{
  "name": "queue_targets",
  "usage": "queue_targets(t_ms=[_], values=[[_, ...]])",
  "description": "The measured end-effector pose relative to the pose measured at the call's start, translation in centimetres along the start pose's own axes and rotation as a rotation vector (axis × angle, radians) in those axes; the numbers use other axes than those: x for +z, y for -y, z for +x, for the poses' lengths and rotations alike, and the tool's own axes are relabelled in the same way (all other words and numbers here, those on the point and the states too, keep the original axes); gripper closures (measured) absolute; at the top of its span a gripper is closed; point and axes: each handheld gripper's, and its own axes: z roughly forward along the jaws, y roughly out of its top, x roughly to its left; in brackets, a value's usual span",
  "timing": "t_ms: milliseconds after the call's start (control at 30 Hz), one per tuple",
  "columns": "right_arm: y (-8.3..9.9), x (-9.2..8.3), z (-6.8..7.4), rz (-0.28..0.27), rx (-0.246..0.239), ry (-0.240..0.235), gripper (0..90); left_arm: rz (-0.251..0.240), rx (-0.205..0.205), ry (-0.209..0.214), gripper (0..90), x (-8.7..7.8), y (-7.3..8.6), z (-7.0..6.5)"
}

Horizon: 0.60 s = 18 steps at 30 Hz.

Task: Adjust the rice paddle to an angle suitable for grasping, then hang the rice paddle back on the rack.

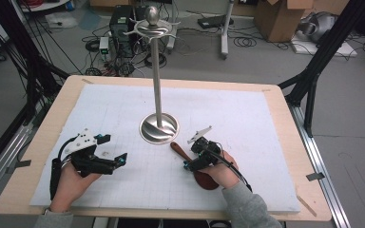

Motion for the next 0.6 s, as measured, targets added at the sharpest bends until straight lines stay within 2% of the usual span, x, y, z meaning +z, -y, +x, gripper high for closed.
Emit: queue_targets(t_ms=[467,600], values=[[0.05,-0.08,-0.07,-0.002,0.003,-0.001,31.9,-0.006,-0.004,-0.006,3.0,-0.11,0.01,0.19],[0.04,-0.13,-0.08,-0.004,-0.003,0.0,35.2,-0.002,-0.003,0.001,3.0,0.05,0.01,0.06]])
